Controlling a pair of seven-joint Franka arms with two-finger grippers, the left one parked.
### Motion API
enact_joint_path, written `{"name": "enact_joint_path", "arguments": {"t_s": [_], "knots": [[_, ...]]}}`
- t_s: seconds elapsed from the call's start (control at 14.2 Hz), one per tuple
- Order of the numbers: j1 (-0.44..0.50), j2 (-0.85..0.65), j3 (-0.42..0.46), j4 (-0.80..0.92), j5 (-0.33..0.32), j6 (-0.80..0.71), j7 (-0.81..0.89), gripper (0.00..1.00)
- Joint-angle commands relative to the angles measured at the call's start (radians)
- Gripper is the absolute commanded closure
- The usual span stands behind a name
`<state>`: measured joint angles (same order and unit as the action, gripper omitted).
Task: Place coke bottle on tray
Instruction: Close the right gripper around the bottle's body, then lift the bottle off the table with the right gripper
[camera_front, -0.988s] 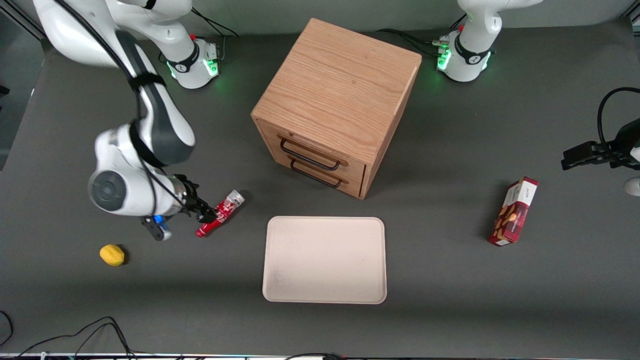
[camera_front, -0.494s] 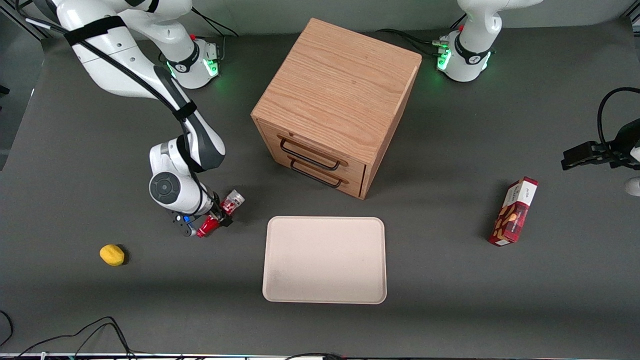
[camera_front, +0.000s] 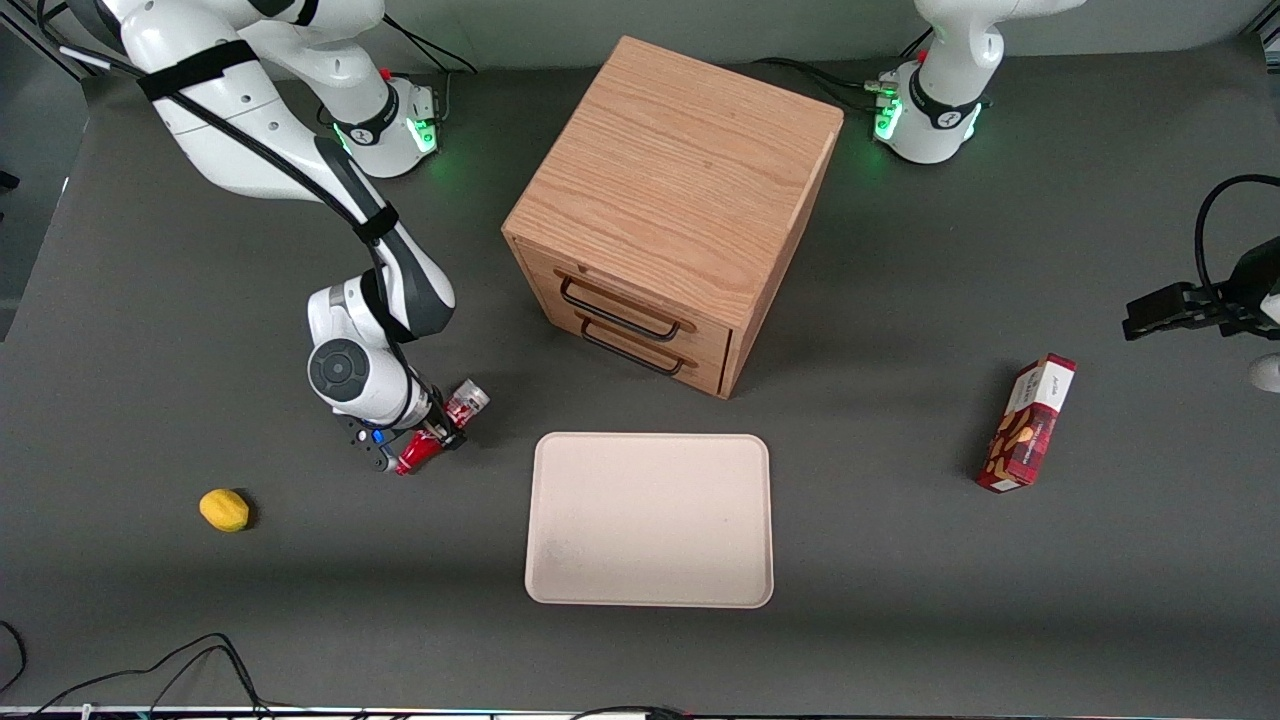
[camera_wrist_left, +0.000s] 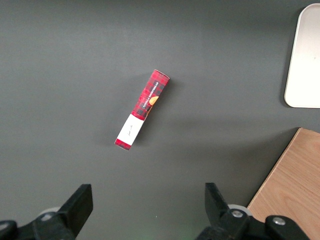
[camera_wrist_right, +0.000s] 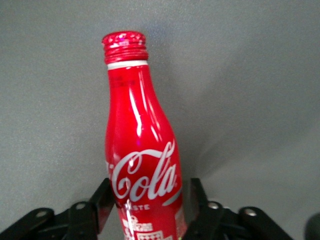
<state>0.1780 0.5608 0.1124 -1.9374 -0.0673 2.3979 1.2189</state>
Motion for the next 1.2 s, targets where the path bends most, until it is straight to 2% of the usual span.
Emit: {"name": "enact_joint_path", "arguments": {"t_s": [0.0,0.21,0.49,0.71,0.92,1.13], "knots": [[0.003,0.002,0.006,0.005,-0.039,0.015,0.028,1.00],[0.001,-0.050,0.015,0.031,-0.039,-0.053,0.004,1.00],[-0.011,-0.185,0.015,0.205,-0.037,-0.424,-0.209,1.00],[-0.005,-0.232,0.019,0.380,-0.032,-0.590,-0.393,1.00],[-0.002,-0.161,0.097,0.672,-0.032,-0.725,-0.476,1.00],[-0.002,0.001,0.234,0.877,-0.031,-0.734,-0.498,1.00]]}}
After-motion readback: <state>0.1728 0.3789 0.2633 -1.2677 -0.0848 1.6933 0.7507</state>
